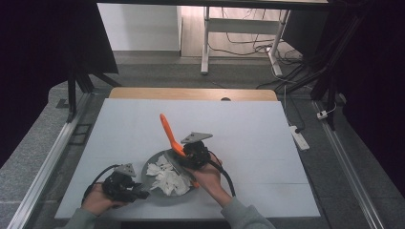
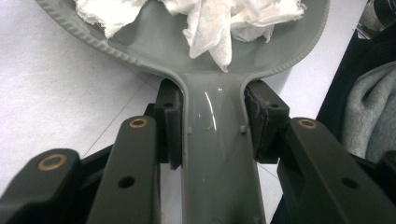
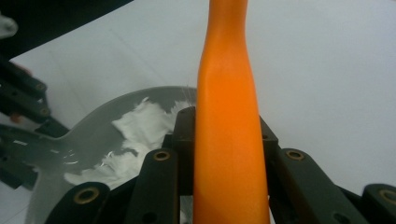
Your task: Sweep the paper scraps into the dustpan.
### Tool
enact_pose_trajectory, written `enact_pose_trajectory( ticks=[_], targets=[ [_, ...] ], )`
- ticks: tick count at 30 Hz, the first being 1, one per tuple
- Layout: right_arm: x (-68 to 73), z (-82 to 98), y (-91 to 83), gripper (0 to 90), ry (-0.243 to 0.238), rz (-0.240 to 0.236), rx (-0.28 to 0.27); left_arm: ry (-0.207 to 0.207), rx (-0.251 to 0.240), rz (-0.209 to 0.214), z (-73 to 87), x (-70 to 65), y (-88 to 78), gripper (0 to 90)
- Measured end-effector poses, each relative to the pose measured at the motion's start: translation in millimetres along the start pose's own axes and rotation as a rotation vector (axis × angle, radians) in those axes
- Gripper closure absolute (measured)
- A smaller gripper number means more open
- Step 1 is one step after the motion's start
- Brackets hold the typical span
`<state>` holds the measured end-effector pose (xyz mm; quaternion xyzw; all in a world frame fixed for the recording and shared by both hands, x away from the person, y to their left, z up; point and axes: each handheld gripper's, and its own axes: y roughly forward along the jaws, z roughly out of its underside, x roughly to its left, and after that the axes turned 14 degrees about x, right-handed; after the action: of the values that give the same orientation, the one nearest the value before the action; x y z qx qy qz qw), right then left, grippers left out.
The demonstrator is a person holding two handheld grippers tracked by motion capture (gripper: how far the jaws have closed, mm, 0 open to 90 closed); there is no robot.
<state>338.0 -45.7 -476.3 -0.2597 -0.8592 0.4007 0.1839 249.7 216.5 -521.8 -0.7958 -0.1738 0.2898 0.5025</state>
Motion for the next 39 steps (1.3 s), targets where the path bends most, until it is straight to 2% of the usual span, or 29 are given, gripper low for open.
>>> enact_pose_trajectory(
  ticks=[9, 13, 14, 15, 17, 22, 25, 31, 33, 37, 39],
  targets=[
    [-16.7, 4.5, -2.7, 70.7, 0.044, 0.036, -0.003, -0.002, -0.001, 0.002, 0.2, 0.1, 0.3, 61.3],
    [-20.3, 8.8, -2.4, 70.7, 0.043, 0.058, 0.006, -0.001, -0.001, 0.002, 0.4, 0.0, 0.2, 61.3],
    [-23.8, 14.4, -2.7, 70.7, 0.042, 0.082, 0.02, 0.001, -0.002, 0.002, 0.5, 0.0, 0.1, 61.3],
    [-23.8, 14.4, -2.7, 70.7, 0.042, 0.082, 0.02, 0.001, -0.002, 0.002, 0.5, 0.0, 0.1, 61.3],
    [-32.3, 25.4, -3.4, 70.7, 0.064, 0.106, 0.052, -0.001, 0.0, 0.002, 0.5, -0.2, 0.2, 61.3],
    [-39.7, 37.8, -5.9, 70.7, 0.094, 0.126, 0.079, -0.003, 0.0, -0.002, 1.2, -1.9, 0.5, 61.3],
    [-37.0, 45.9, -8.1, 70.7, 0.089, 0.124, 0.101, -0.01, -0.005, -0.002, 1.8, -3.0, 0.6, 61.3],
    [-28.8, 51.1, -8.6, 70.8, 0.083, 0.1, 0.124, -0.015, -0.008, -0.003, 2.1, -3.6, 0.8, 61.3],
    [-19.9, 52.7, -9.0, 70.7, 0.079, 0.076, 0.136, -0.016, -0.008, -0.003, 2.2, -3.7, 0.9, 61.3],
    [-11.2, 54.0, -9.2, 70.7, 0.063, 0.069, 0.149, -0.017, -0.007, -0.003, 2.0, -3.7, 1.1, 61.3],
    [0.0, 53.6, -9.9, 70.8, 0.044, 0.07, 0.144, -0.021, -0.006, -0.006, 1.8, -3.8, 1.6, 61.3]
  ],
)
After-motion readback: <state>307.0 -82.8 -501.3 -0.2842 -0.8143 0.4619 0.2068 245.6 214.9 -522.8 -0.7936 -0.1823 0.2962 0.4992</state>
